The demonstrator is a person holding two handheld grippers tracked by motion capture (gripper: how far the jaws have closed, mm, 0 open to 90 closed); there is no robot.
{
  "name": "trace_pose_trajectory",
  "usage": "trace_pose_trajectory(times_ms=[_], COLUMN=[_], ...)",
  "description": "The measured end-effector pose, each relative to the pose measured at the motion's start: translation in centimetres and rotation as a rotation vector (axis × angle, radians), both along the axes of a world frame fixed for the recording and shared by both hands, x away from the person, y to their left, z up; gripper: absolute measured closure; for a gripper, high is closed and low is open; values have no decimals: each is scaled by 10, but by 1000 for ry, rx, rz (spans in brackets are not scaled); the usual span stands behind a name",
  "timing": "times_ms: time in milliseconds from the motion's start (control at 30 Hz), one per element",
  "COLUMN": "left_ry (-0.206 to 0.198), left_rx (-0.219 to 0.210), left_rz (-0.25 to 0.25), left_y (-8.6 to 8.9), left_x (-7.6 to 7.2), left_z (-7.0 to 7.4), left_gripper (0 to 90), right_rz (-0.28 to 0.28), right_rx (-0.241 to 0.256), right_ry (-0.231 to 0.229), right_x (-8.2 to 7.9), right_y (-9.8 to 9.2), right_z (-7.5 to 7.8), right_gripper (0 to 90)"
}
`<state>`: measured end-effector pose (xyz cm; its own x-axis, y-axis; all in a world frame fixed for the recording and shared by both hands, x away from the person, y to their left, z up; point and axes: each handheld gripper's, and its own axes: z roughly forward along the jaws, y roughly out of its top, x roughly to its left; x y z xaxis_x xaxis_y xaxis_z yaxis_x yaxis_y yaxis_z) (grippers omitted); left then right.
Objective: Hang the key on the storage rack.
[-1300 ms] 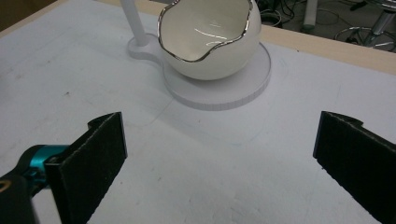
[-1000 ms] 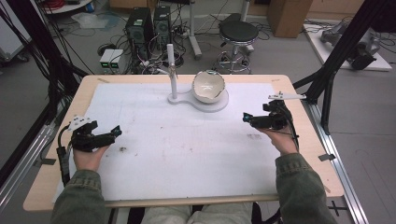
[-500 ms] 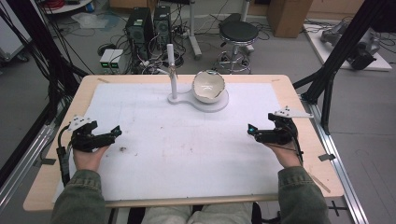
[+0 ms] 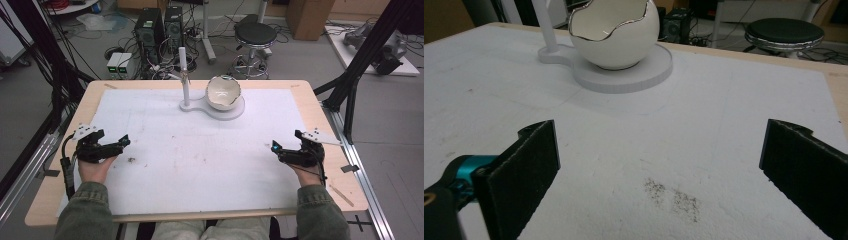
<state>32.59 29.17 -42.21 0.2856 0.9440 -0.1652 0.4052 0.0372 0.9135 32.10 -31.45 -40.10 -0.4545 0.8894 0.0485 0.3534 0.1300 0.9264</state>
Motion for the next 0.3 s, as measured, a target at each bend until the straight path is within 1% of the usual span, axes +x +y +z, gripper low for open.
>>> trace_pose_trajectory(times_ms=[67,133,200,300], left_ry=[-1,0,1,1], left_rx=[-2,-5,-5,-7], left_rz=[-1,-3,-6,-6], left_y=[-1,-1,-1,-1], left_x=[0,1,1,1], left_z=[0,-1,-1,-1], left_gripper=[18,18,18,18], right_rz=[-5,-3,-5,-5], right_rx=[2,-9,-16,-22], right_ry=[-1,2,-17,-29], right_x=[-2,-1,-2,-3], right_y=[-1,0,1,4], right_z=[-3,-5,-4,-2], right_gripper=[17,17,17,16])
